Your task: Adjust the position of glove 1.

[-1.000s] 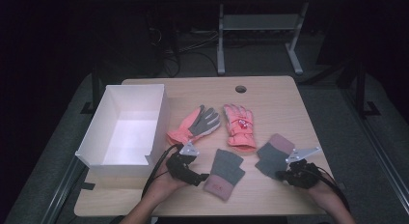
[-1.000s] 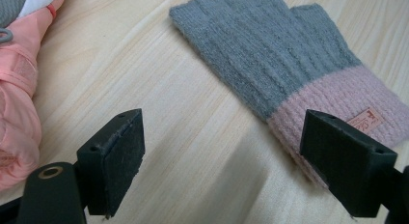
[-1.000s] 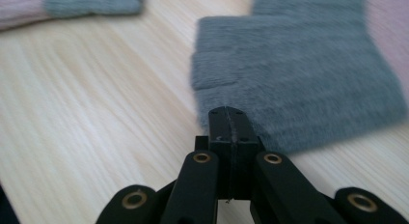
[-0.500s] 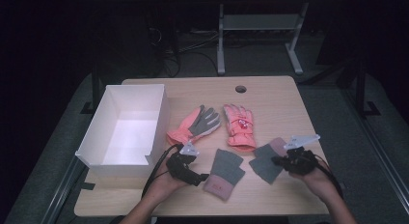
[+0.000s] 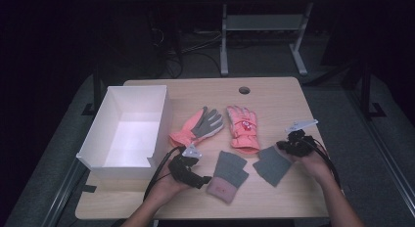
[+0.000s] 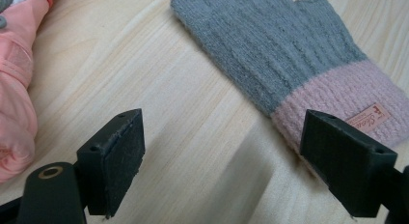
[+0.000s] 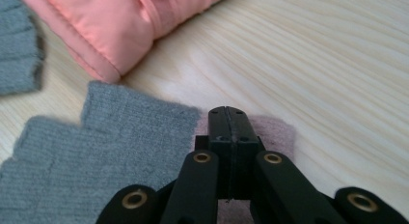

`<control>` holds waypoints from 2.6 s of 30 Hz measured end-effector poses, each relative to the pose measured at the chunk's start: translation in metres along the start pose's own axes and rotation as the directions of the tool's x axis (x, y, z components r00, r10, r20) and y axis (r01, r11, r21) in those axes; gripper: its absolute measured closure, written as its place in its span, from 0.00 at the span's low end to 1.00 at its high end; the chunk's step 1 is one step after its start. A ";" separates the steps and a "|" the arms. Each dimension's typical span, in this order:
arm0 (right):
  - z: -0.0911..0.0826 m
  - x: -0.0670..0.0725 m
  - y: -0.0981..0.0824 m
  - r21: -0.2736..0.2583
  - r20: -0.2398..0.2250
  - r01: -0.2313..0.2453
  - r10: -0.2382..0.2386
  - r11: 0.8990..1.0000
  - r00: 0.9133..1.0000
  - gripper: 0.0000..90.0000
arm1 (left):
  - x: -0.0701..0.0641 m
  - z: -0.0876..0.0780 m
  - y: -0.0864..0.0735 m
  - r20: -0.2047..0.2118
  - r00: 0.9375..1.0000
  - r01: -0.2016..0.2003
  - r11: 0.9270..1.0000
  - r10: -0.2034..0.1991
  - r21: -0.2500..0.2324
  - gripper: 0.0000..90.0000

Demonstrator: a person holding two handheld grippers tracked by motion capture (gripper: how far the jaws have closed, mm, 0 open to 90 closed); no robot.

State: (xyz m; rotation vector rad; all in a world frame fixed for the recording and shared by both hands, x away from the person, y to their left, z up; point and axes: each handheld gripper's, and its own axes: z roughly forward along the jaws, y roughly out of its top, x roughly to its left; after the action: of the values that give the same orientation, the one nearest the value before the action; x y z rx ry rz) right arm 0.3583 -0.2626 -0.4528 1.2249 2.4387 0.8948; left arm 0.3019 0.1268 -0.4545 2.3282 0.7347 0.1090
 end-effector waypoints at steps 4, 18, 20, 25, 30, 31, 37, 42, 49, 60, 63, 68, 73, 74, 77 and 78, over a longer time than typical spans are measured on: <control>-0.005 -0.007 -0.006 0.000 0.011 -0.005 0.005 1.000 1.000 1.00 | 0.000 0.001 0.000 0.003 1.000 -0.009 1.000 0.009 0.012 0.17; -0.026 -0.038 -0.028 0.004 0.122 -0.086 0.085 0.996 0.989 1.00 | 0.003 -0.001 -0.001 0.002 1.000 0.004 1.000 -0.004 0.012 0.17; -0.030 -0.041 -0.033 0.006 0.133 -0.108 0.107 0.994 0.985 1.00 | 0.003 -0.002 -0.001 0.003 1.000 0.006 1.000 -0.007 0.012 0.17; -0.037 -0.046 -0.040 -0.001 0.143 -0.127 0.126 0.992 0.982 1.00 | 0.003 -0.002 -0.001 -0.001 1.000 0.007 1.000 -0.007 0.011 0.17; -0.046 -0.051 -0.040 -0.048 0.147 -0.133 0.139 0.990 0.979 1.00 | 0.004 -0.003 -0.001 -0.003 1.000 0.010 1.000 -0.010 0.008 0.17; -0.049 -0.053 -0.040 -0.056 0.156 -0.135 0.142 0.989 0.977 1.00 | 0.004 -0.004 -0.001 -0.003 1.000 0.010 1.000 -0.010 0.009 0.17; -0.045 -0.061 -0.051 -0.004 0.193 -0.143 0.141 0.990 0.971 1.00 | 0.004 -0.004 -0.001 -0.003 1.000 0.009 1.000 -0.009 0.008 0.17; -0.046 -0.058 -0.053 0.010 0.172 -0.136 0.132 0.991 0.976 1.00 | 0.004 -0.005 -0.001 -0.006 1.000 0.012 1.000 -0.012 0.002 0.17; -0.047 -0.041 -0.053 0.027 0.108 -0.112 0.109 0.993 0.988 1.00 | 0.004 -0.006 -0.001 -0.005 1.000 0.013 1.000 -0.013 -0.001 0.17; -0.033 -0.012 -0.036 0.045 -0.011 -0.019 0.019 0.999 1.000 1.00 | 0.004 -0.006 -0.001 -0.008 1.000 0.010 1.000 -0.010 -0.002 0.17; -0.030 -0.005 -0.031 0.047 -0.028 -0.004 0.006 0.999 1.000 1.00 | 0.003 -0.006 -0.001 -0.008 1.000 0.012 1.000 -0.012 -0.006 0.17; -0.018 0.016 -0.019 0.045 -0.093 0.059 -0.055 0.997 0.994 1.00 | 0.003 -0.006 0.000 -0.007 1.000 0.010 1.000 -0.010 -0.002 0.17; -0.023 0.014 -0.013 0.013 -0.094 0.053 -0.051 0.999 0.994 1.00 | 0.003 -0.006 -0.001 -0.008 1.000 0.011 1.000 -0.011 -0.004 0.17; -0.025 0.008 -0.010 -0.013 -0.080 0.041 -0.042 0.999 0.996 0.98 | 0.004 -0.006 -0.001 -0.009 1.000 0.012 1.000 -0.012 -0.002 0.17; -0.022 -0.004 -0.003 -0.043 -0.080 0.028 -0.031 0.999 0.996 0.90 | 0.004 -0.005 0.000 -0.009 1.000 0.017 1.000 -0.017 -0.010 0.17; -0.020 -0.008 -0.001 -0.049 -0.076 0.025 -0.029 0.998 0.997 0.88 | 0.004 -0.005 0.000 -0.008 1.000 0.019 1.000 -0.019 -0.010 0.17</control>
State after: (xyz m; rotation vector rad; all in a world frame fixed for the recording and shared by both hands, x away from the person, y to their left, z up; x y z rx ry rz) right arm 0.3532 -0.2777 -0.4384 1.1588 2.4711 1.0044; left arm 0.3036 0.1320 -0.4515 2.3125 0.7580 0.1130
